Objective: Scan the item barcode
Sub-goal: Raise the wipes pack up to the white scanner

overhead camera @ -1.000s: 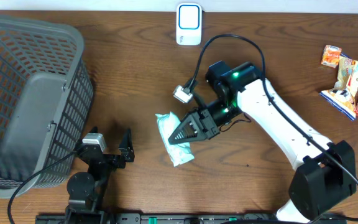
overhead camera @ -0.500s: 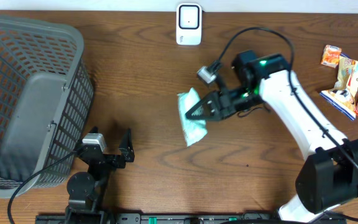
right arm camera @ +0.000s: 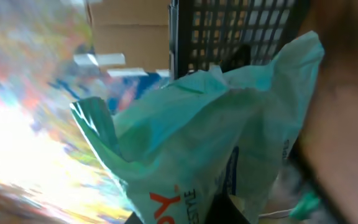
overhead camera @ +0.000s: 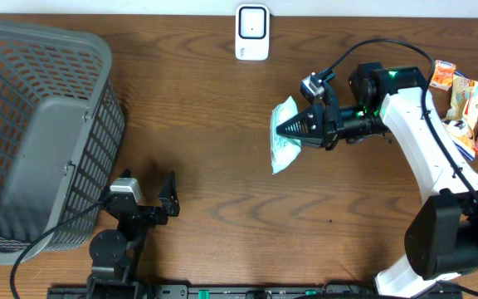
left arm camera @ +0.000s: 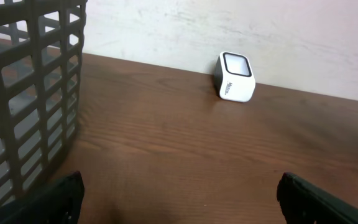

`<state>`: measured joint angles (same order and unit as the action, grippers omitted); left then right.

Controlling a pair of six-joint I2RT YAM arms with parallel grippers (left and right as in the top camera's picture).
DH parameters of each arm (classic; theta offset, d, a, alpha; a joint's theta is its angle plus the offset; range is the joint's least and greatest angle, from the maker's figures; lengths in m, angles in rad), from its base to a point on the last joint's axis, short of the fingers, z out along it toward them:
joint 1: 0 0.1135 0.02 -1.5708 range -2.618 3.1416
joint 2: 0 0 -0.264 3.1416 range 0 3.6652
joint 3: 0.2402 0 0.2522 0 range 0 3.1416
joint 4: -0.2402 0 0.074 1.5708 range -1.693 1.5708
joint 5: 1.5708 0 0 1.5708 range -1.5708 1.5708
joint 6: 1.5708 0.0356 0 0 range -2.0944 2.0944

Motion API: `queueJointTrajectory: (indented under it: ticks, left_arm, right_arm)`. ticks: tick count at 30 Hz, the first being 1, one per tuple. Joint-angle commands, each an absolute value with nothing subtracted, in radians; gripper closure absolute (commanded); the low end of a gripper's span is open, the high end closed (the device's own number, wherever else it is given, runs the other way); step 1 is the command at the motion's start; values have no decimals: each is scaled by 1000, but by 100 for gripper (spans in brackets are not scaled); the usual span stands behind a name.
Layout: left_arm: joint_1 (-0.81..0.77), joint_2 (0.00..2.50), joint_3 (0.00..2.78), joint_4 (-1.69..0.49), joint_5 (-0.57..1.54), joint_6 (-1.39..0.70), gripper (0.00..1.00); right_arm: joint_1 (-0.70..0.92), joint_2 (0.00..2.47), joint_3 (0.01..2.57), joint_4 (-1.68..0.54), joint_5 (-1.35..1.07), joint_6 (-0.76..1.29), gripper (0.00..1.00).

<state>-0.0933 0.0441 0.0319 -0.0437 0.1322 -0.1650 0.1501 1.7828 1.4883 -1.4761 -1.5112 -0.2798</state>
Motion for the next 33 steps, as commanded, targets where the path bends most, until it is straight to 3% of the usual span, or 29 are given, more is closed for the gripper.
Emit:
queueJointTrajectory:
  ticks: [1, 6, 14, 21, 27, 33]
  left_arm:
    - [-89, 43, 4, -57, 139, -178, 2]
    - [-89, 43, 4, -57, 139, -178, 2]
    - [-89, 43, 4, -57, 139, -178, 2]
    - [-89, 43, 4, -57, 139, -178, 2]
    - [-89, 43, 4, -57, 139, -178, 2]
    - [-89, 43, 4, -57, 139, -178, 2]
  right_arm:
    - [147, 1785, 1493, -1417, -1386, -569, 99]
    - [170, 1785, 1493, -1231, -1010, -549, 99]
    - [272, 1786, 1493, -609, -560, -127, 99]
    - [340, 1829, 1509, -254, -254, -138, 99]
    - [339, 2032, 1713, -186, -252, -147, 99]
    - [348, 2331, 2159, -320, -186, -188, 99]
